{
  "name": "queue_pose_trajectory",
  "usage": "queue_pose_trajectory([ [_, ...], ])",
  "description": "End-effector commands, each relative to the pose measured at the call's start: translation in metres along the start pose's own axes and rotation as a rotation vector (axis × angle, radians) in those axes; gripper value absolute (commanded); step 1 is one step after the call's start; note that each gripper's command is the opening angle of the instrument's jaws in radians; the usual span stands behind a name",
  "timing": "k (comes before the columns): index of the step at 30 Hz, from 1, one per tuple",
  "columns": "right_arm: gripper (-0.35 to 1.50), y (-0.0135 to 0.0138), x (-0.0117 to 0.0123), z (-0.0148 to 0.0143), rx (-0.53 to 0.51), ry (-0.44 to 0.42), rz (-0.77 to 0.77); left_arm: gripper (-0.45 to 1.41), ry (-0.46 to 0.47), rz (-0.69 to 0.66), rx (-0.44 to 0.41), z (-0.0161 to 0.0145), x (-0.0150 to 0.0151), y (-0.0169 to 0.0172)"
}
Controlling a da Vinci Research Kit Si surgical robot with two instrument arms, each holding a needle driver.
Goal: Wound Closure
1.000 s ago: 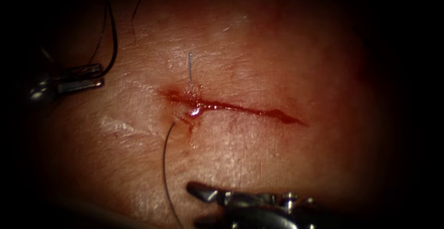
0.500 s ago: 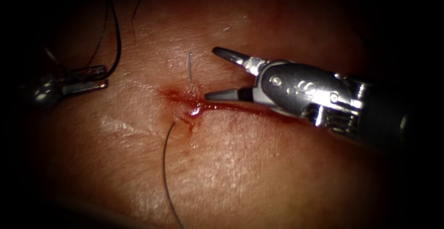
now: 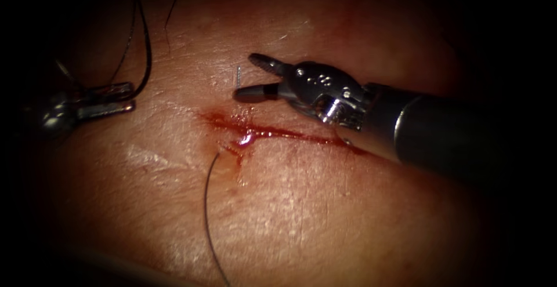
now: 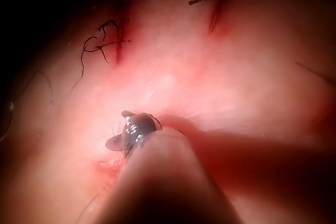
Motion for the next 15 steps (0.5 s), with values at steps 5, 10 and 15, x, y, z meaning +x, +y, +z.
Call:
queue_pose_trajectory([
  [5,0.76,-0.0006,0.0002,0.0023,0.057,-0.001,0.018,-0.45,-0.002,-0.003,-0.002,0.0000,-0.0008,0.0007],
  [10,-0.35,-0.0004,0.0004,0.0019,0.064,-0.009,0.027,-0.45,-0.002,-0.003,-0.002,0.0000,-0.0008,0.0007],
  [15,-0.35,-0.0001,0.0024,0.0009,0.036,0.006,0.036,-0.45,-0.002,-0.003,-0.002,0.0000,-0.0008,0.0007],
])
